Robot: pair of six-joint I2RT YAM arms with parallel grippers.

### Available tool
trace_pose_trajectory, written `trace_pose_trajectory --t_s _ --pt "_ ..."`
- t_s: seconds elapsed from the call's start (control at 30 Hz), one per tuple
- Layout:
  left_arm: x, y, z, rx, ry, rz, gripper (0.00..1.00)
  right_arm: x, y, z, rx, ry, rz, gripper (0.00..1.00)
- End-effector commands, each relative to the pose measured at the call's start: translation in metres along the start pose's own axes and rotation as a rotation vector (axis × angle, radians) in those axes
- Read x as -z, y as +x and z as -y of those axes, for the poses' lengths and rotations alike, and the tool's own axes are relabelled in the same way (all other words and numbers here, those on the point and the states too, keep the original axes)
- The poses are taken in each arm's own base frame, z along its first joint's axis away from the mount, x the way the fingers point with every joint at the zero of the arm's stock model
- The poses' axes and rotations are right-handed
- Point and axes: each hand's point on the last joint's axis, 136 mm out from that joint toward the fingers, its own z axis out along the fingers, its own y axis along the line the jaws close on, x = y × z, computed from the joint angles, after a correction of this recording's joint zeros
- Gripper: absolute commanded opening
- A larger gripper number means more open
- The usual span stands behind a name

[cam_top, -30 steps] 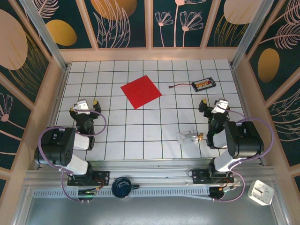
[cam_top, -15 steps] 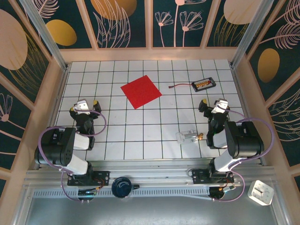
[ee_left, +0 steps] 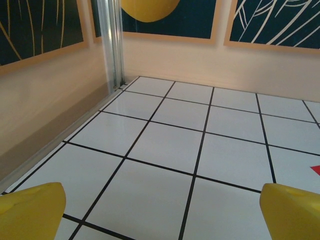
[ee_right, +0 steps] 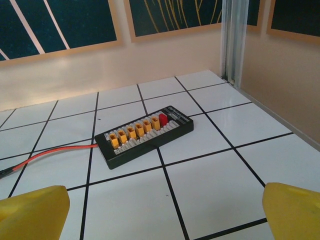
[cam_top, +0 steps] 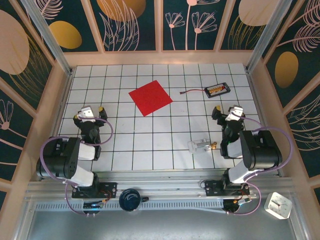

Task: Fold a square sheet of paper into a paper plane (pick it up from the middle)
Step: Move the square sheet of paper to the center of the table.

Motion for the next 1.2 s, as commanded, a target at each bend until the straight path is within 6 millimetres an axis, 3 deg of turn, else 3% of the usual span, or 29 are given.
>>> trace_pose_trajectory --t_s 0.0,0.13,0.27,0.33,0.43,0.53,0.67,0.77,0.87,1.03,1.07,1.1,1.17 --pt "0.001 -0.031 -0.005 0.044 -0.031 0.050 0.99 0.002 -0.029 0.008 0.006 0.108 0.048 0.99" --pt "0.005 -0.051 -0.022 0.135 -0.138 0.042 0.99 0.002 -0.067 0.022 -0.121 0.172 0.053 0.99" --pt "0.013 -0.072 -0.004 0.249 -0.022 0.047 0.99 0.002 -0.092 0.036 -0.191 0.300 -0.017 0.99" --pt "0.018 -0.081 0.007 0.345 0.047 0.030 0.99 0.006 -0.097 0.033 -0.239 0.284 -0.045 0.99" --pt "0.025 -0.085 0.031 0.499 0.181 -0.038 0.99 0.013 -0.094 -0.003 -0.299 0.099 -0.096 0.99" --pt "0.031 -0.078 0.072 0.568 0.334 -0.164 0.99 0.017 -0.073 -0.053 -0.288 -0.077 -0.210 0.98" --pt "0.040 -0.056 0.139 0.415 0.443 -0.353 0.99 0.025 -0.040 -0.129 -0.149 -0.233 -0.362 0.97" --pt "0.037 -0.034 0.173 0.281 0.496 -0.458 0.99 0.027 -0.023 -0.169 -0.075 -0.318 -0.423 0.95" --pt "0.024 -0.012 0.198 0.154 0.527 -0.548 0.99 0.025 -0.015 -0.188 -0.076 -0.370 -0.450 0.95" --pt "-0.014 0.020 0.231 0.031 0.531 -0.658 0.99 0.018 -0.010 -0.201 -0.083 -0.402 -0.478 0.95" --pt "-0.021 0.019 0.237 0.010 0.533 -0.660 0.97 0.017 -0.010 -0.202 -0.086 -0.404 -0.481 0.95" --pt "-0.028 0.034 0.241 -0.021 0.523 -0.693 0.95 0.017 -0.008 -0.203 -0.086 -0.405 -0.485 0.95" --pt "-0.043 0.046 0.251 -0.064 0.507 -0.723 0.84 0.017 -0.006 -0.205 -0.101 -0.412 -0.492 0.95"
